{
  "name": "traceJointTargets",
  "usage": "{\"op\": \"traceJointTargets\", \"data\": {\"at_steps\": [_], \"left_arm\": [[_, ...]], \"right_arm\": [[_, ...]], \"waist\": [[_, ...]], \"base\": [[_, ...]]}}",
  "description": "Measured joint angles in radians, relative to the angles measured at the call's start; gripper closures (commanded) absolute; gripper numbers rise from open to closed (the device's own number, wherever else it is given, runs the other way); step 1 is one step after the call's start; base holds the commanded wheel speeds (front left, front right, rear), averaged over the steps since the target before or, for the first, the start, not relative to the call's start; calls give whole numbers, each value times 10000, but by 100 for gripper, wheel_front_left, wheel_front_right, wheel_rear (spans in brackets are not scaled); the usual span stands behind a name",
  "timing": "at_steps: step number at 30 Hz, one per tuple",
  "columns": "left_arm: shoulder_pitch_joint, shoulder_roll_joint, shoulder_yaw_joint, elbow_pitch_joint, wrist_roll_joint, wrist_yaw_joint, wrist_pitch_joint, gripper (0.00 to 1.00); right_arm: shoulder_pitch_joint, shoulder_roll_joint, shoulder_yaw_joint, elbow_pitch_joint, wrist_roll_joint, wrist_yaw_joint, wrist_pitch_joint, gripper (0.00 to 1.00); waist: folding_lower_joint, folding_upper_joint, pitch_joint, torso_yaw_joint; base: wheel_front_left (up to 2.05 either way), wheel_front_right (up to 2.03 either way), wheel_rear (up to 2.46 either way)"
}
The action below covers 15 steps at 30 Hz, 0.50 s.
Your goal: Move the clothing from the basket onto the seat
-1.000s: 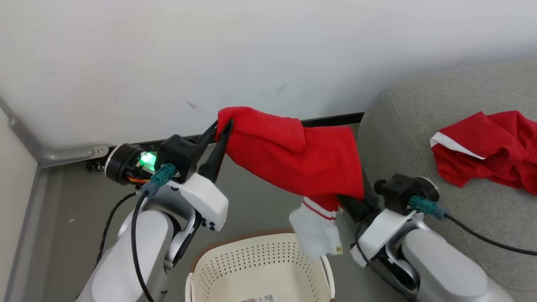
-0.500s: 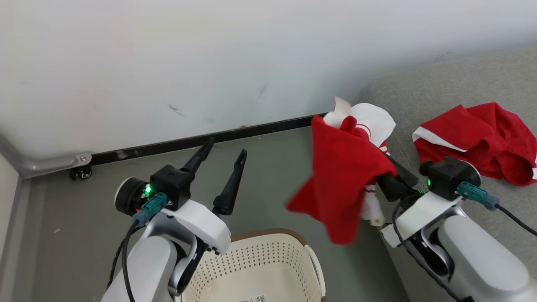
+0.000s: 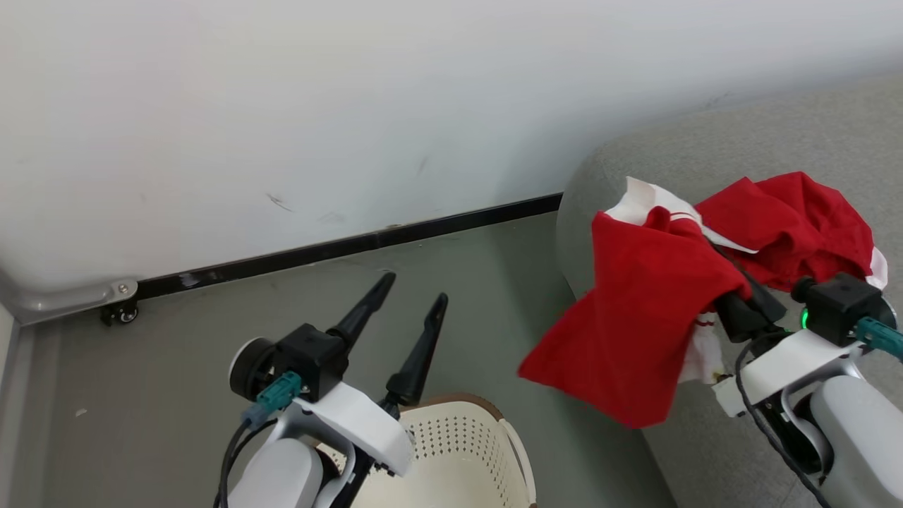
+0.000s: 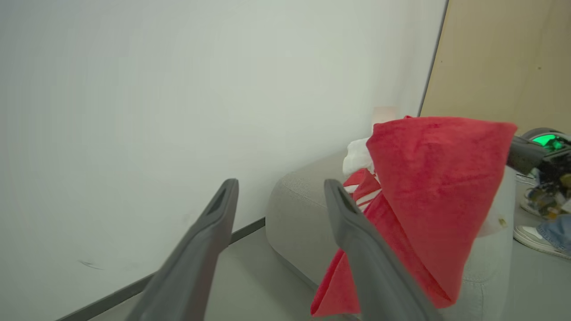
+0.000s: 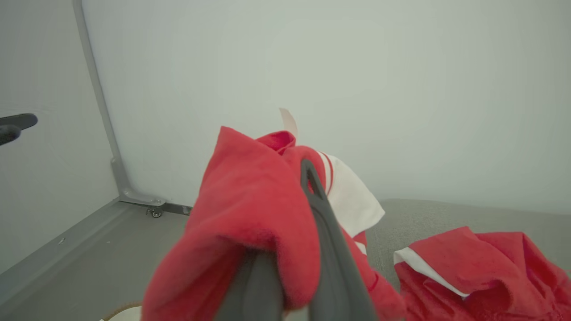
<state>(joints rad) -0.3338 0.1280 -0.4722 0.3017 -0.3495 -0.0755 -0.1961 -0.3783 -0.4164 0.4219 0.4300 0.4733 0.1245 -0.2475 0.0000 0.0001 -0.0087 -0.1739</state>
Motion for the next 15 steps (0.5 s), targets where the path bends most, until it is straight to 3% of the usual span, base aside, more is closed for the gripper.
{"op": "traceJointTargets", "data": {"at_steps": [15], "left_arm": [[576,-27,-782,-362,0,-314,-245,0]], "right_arm": [[1034,-453,-1756,-337,-437,0,0,100]], "waist": [[0,2,-126,-775]], "base": [[0,0,0]]}}
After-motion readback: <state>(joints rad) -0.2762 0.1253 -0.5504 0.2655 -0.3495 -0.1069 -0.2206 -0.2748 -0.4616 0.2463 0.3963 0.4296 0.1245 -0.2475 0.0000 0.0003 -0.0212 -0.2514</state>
